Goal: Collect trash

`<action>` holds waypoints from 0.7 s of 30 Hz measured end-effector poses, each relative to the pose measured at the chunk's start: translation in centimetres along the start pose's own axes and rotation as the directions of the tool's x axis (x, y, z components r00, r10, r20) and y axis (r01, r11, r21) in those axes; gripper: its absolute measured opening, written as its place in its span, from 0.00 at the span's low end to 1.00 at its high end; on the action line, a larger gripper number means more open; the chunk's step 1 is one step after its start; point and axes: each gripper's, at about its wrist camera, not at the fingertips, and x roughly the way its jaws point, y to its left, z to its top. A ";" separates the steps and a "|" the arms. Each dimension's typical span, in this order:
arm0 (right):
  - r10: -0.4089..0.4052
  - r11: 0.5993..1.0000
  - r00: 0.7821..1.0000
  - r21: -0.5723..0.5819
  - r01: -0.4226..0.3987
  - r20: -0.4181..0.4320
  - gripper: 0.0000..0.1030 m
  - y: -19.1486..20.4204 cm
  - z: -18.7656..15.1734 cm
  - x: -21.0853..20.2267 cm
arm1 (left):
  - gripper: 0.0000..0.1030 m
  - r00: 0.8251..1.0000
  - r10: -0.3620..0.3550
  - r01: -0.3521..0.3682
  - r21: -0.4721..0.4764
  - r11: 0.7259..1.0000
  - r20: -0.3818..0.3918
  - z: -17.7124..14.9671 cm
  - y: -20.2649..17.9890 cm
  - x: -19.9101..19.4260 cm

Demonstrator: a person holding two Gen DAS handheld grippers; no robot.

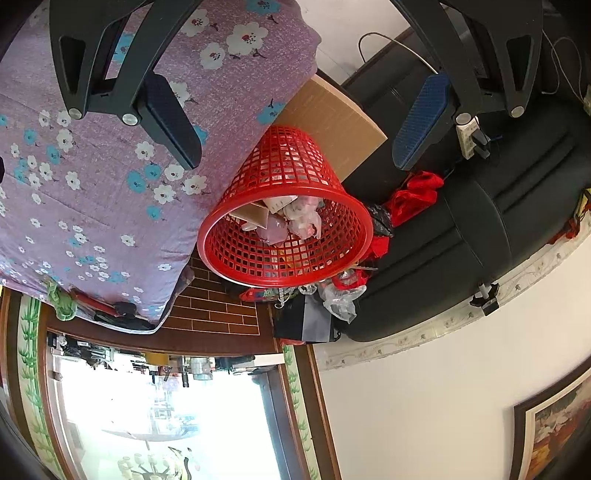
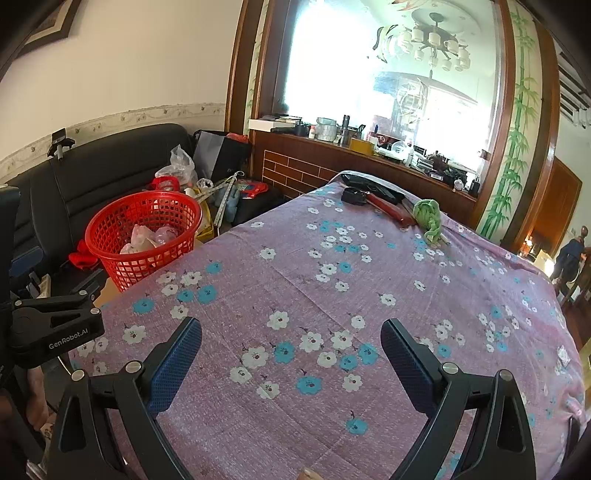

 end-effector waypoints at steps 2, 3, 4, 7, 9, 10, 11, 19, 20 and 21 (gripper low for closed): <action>0.000 1.000 1.000 -0.001 0.000 -0.001 0.97 0.0 0.0 0.0 | 1.00 1.000 0.000 0.000 0.000 1.000 -0.001 0.0 0.0 0.1; 0.000 1.000 1.000 -0.003 0.000 -0.003 0.97 0.0 0.0 0.1 | 1.00 1.000 0.000 0.000 0.000 1.000 -0.002 0.0 0.0 0.1; -0.001 1.000 1.000 -0.003 0.001 -0.003 0.97 0.0 -0.1 0.1 | 1.00 1.000 0.000 0.000 0.000 1.000 -0.002 0.0 0.0 0.1; -0.002 1.000 1.000 -0.004 0.002 -0.004 0.97 0.0 -0.1 0.1 | 1.00 1.000 -0.001 0.001 -0.002 1.000 -0.004 -0.1 0.1 0.1; -0.001 1.000 1.000 -0.002 0.001 -0.004 0.97 0.1 0.0 0.2 | 1.00 1.000 -0.002 0.002 -0.003 1.000 -0.003 -0.2 0.1 0.1; -0.001 1.000 1.000 -0.003 0.001 -0.005 0.97 0.1 0.0 0.2 | 1.00 1.000 0.001 -0.001 -0.002 1.000 -0.003 -0.1 0.1 0.1; -0.003 1.000 1.000 -0.003 0.003 -0.004 0.97 0.1 0.0 0.2 | 1.00 1.000 0.000 0.000 -0.001 1.000 -0.004 -0.1 0.1 0.2; 0.000 1.000 1.000 -0.005 0.000 -0.007 0.97 0.1 0.0 0.2 | 1.00 1.000 -0.003 0.003 -0.001 1.000 -0.005 -0.1 0.1 0.3; 0.000 1.000 1.000 -0.005 0.000 -0.007 0.97 0.2 0.0 0.3 | 1.00 1.000 -0.002 0.002 0.000 1.000 -0.005 -0.1 0.0 0.3; 0.000 1.000 1.000 -0.006 0.000 -0.007 0.97 0.2 0.0 0.3 | 1.00 1.000 -0.001 0.001 0.001 1.000 -0.004 -0.1 0.1 0.3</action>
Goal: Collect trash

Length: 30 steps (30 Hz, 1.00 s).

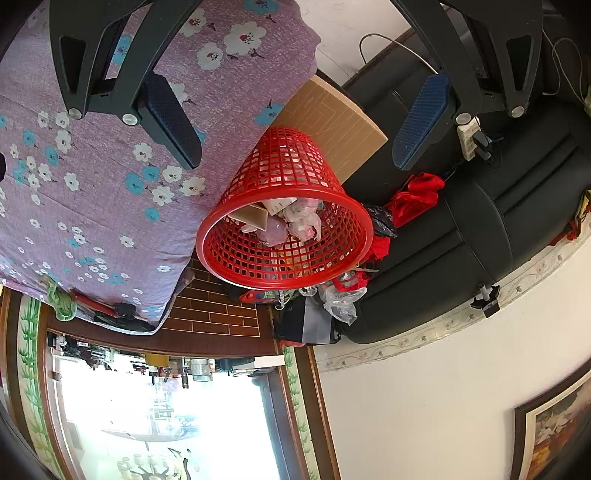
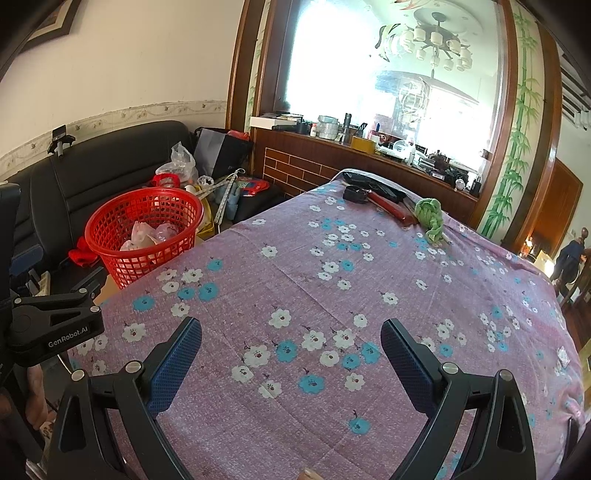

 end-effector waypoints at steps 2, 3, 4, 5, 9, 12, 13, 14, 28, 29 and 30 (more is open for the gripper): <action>0.000 1.000 1.000 -0.001 0.000 0.000 0.97 0.0 0.0 0.0 | 1.00 1.000 -0.001 0.001 -0.001 1.000 -0.001 0.0 0.0 0.0; 0.000 1.000 1.000 -0.001 0.000 0.000 0.97 0.0 0.0 0.0 | 1.00 1.000 -0.001 0.001 -0.001 1.000 -0.001 0.0 0.0 0.0; 0.000 1.000 1.000 -0.002 0.000 0.000 0.97 0.0 0.0 0.0 | 1.00 1.000 0.000 0.000 0.000 1.000 -0.001 0.0 -0.1 0.0; 0.001 1.000 1.000 -0.002 -0.001 0.000 0.97 0.0 -0.1 0.0 | 1.00 1.000 0.000 0.000 0.001 1.000 0.000 0.0 0.0 0.0; -0.001 1.000 1.000 -0.001 0.001 0.000 0.97 0.1 0.0 0.0 | 1.00 1.000 0.000 0.000 0.000 1.000 0.000 0.0 0.0 0.0; -0.001 1.000 1.000 -0.001 0.001 -0.001 0.97 0.0 -0.1 0.0 | 1.00 1.000 -0.001 0.001 -0.001 1.000 -0.001 0.0 0.0 0.0; -0.001 1.000 1.000 -0.001 0.001 0.000 0.97 0.1 0.0 0.0 | 1.00 1.000 0.000 0.000 -0.001 1.000 -0.001 0.0 0.0 0.0; 0.000 1.000 1.000 -0.002 0.000 -0.001 0.97 0.1 -0.1 0.0 | 1.00 1.000 0.001 -0.001 -0.001 1.000 -0.001 0.0 -0.1 0.0; -0.002 1.000 1.000 -0.002 0.002 -0.004 0.97 0.2 0.0 0.0 | 1.00 1.000 0.000 0.000 0.000 1.000 -0.002 0.0 0.0 0.1; -0.001 1.000 1.000 -0.002 0.001 -0.003 0.97 0.2 0.0 0.0 | 1.00 1.000 -0.002 0.002 0.000 1.000 -0.003 0.0 0.0 0.1; -0.001 1.000 1.000 -0.003 0.001 -0.002 0.97 0.2 0.0 0.0 | 1.00 1.000 -0.001 0.001 -0.001 1.000 -0.003 0.0 0.0 0.1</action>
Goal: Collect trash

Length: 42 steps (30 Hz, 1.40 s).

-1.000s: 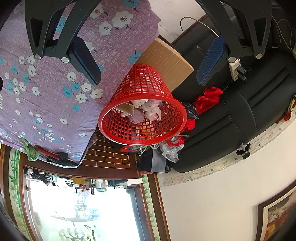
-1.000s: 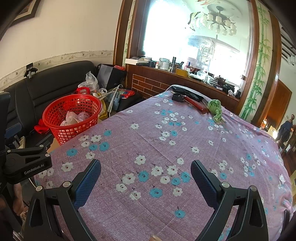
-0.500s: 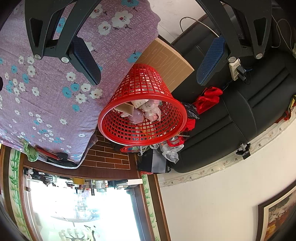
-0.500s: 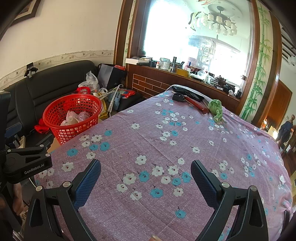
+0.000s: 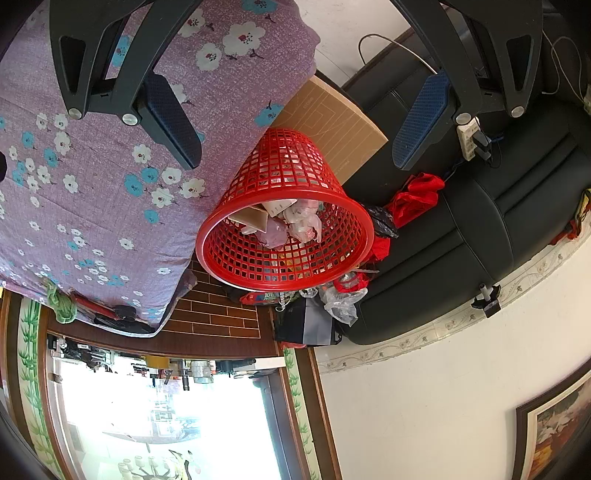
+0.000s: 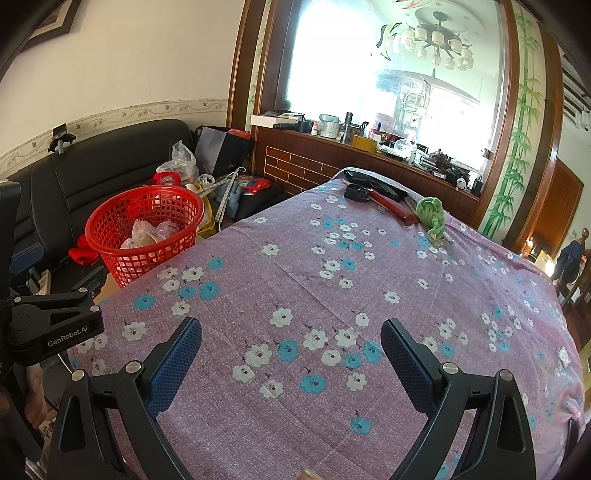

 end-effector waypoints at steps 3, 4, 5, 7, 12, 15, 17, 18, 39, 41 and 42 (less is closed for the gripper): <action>0.000 1.000 1.000 -0.001 0.000 0.000 0.97 0.1 -0.1 0.0 | 1.00 1.000 0.000 0.000 0.002 1.000 0.000 0.0 0.0 0.1; 0.000 1.000 1.000 -0.001 0.000 -0.001 0.97 0.0 -0.1 0.0 | 1.00 1.000 0.000 0.000 0.001 1.000 0.000 0.0 0.0 0.0; 0.000 1.000 1.000 -0.001 0.000 -0.001 0.97 0.0 -0.1 0.0 | 1.00 1.000 -0.001 0.001 0.002 1.000 0.000 0.0 0.0 0.1; 0.000 1.000 1.000 0.000 0.000 -0.001 0.97 0.0 -0.1 0.0 | 1.00 1.000 0.000 0.000 0.003 1.000 -0.001 0.0 0.0 0.1; -0.001 1.000 1.000 0.001 0.001 -0.001 0.97 0.1 0.0 0.0 | 1.00 1.000 -0.004 0.004 0.008 1.000 0.000 -0.2 -0.2 0.2; -0.002 1.000 1.000 0.001 0.002 -0.001 0.97 0.1 0.0 0.0 | 1.00 1.000 -0.009 0.009 0.013 1.000 -0.001 -0.4 -0.3 0.2; -0.002 1.000 1.000 0.003 0.002 -0.003 0.97 0.0 -0.2 0.1 | 1.00 1.000 -0.011 0.011 0.017 1.000 0.000 -0.4 -0.4 0.2; -0.003 1.000 1.000 0.004 0.003 -0.005 0.97 0.0 -0.3 0.2 | 1.00 1.000 -0.014 0.014 0.022 1.000 0.000 -0.4 -0.6 0.2; -0.309 0.782 0.857 0.402 0.476 -0.412 1.00 -23.3 -10.0 1.2 | 1.00 0.827 -0.438 0.542 0.293 0.788 -0.351 0.0 -25.2 -1.3; -0.295 0.763 0.853 0.431 0.482 -0.431 1.00 -24.7 -10.8 1.1 | 1.00 0.802 -0.434 0.568 0.303 0.765 -0.410 -0.3 -27.4 -1.0; -0.284 0.756 0.857 0.449 0.476 -0.431 0.99 -25.2 -11.0 0.9 | 1.00 0.795 -0.443 0.579 0.300 0.758 -0.415 -0.2 -27.8 -1.0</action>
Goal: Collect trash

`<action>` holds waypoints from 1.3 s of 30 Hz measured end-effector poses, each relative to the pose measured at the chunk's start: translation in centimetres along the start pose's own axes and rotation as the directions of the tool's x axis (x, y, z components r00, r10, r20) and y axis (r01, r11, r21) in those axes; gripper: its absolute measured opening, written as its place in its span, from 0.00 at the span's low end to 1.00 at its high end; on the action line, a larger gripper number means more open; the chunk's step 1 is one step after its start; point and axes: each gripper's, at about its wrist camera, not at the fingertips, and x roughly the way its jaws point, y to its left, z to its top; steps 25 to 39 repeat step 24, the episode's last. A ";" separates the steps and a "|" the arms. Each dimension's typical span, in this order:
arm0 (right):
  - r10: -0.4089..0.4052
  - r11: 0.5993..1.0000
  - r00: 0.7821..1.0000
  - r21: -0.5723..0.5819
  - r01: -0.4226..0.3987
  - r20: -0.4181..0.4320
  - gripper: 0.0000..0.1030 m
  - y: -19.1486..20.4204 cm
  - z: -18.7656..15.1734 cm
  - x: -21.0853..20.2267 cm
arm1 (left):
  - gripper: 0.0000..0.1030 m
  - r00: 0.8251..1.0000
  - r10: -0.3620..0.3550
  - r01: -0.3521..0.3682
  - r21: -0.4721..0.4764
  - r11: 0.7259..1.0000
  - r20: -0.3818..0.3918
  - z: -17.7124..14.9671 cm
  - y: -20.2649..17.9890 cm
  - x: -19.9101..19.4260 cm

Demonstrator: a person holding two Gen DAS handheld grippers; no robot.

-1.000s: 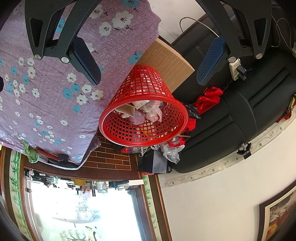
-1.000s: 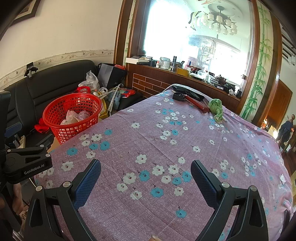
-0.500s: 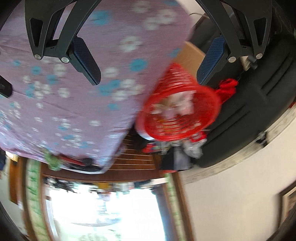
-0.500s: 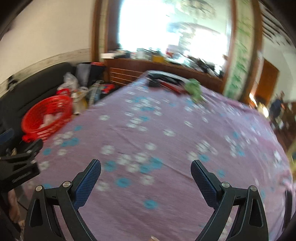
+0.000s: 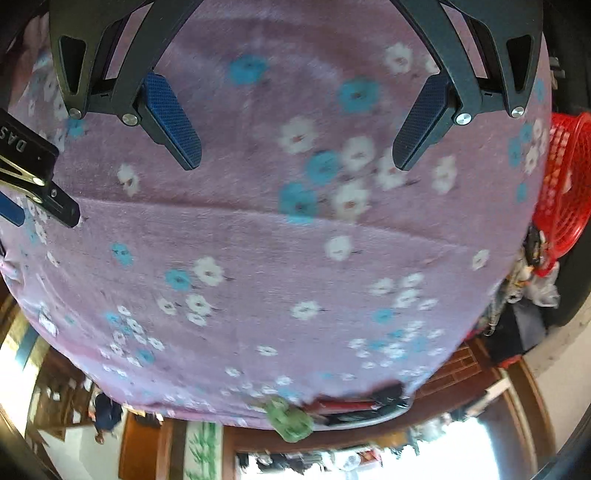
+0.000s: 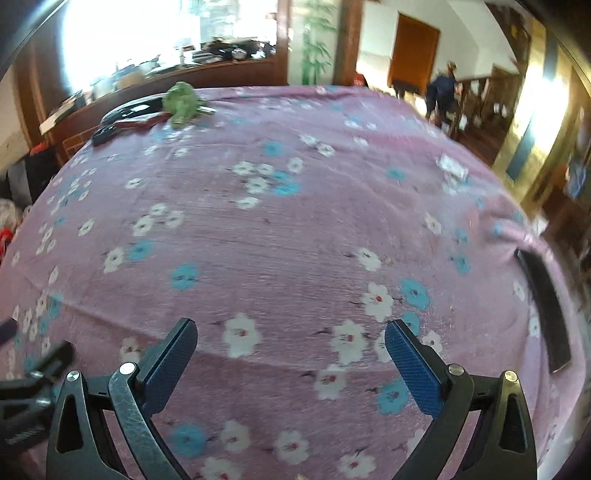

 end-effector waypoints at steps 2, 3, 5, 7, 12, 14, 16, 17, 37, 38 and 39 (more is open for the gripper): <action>-0.013 1.000 1.000 0.007 0.013 0.000 1.00 -0.2 0.3 0.2 | 1.00 1.000 -0.016 0.016 0.012 1.000 -0.019 0.5 -0.7 0.6; -0.028 1.000 1.000 -0.003 0.028 -0.003 0.99 -0.3 0.4 0.4 | 1.00 1.000 -0.022 0.022 0.011 1.000 -0.018 0.7 -0.8 0.6; -0.014 1.000 1.000 -0.014 0.013 -0.026 0.99 -0.3 0.5 0.9 | 1.00 0.999 -0.032 0.032 0.000 0.999 -0.016 0.9 -0.8 0.8; 0.002 1.000 0.999 -0.020 -0.003 -0.053 0.99 -0.1 0.6 1.6 | 1.00 0.998 -0.060 0.059 -0.024 0.998 -0.017 1.2 -0.4 1.2; 0.021 1.000 0.998 -0.003 -0.021 -0.067 1.00 -0.3 0.6 1.9 | 1.00 0.998 -0.053 0.053 -0.031 0.998 0.020 1.4 -0.3 1.4; 0.020 1.000 0.997 -0.005 -0.020 -0.068 1.00 -0.2 0.6 2.0 | 1.00 0.998 -0.054 0.055 -0.033 0.998 0.019 1.5 -0.3 1.4; 0.021 1.000 0.997 -0.004 -0.021 -0.068 1.00 -0.3 0.5 1.9 | 1.00 0.998 -0.053 0.053 -0.035 0.998 0.019 1.5 -0.3 1.5; 0.020 1.000 0.997 -0.005 -0.021 -0.068 1.00 -0.3 0.5 1.9 | 1.00 0.998 -0.052 0.052 -0.036 0.998 0.019 1.5 -0.2 1.5; 0.021 1.000 0.997 -0.004 -0.021 -0.069 1.00 -0.2 0.7 2.0 | 1.00 0.999 -0.051 0.052 -0.038 0.998 0.018 1.6 -0.1 1.6; 0.021 1.000 0.997 -0.004 -0.021 -0.069 1.00 -0.2 0.7 2.0 | 1.00 0.999 -0.051 0.052 -0.038 0.998 0.018 1.6 -0.1 1.6; 0.021 1.000 0.997 -0.004 -0.021 -0.069 1.00 -0.2 0.7 2.0 | 1.00 0.999 -0.051 0.052 -0.038 0.998 0.018 1.6 -0.1 1.6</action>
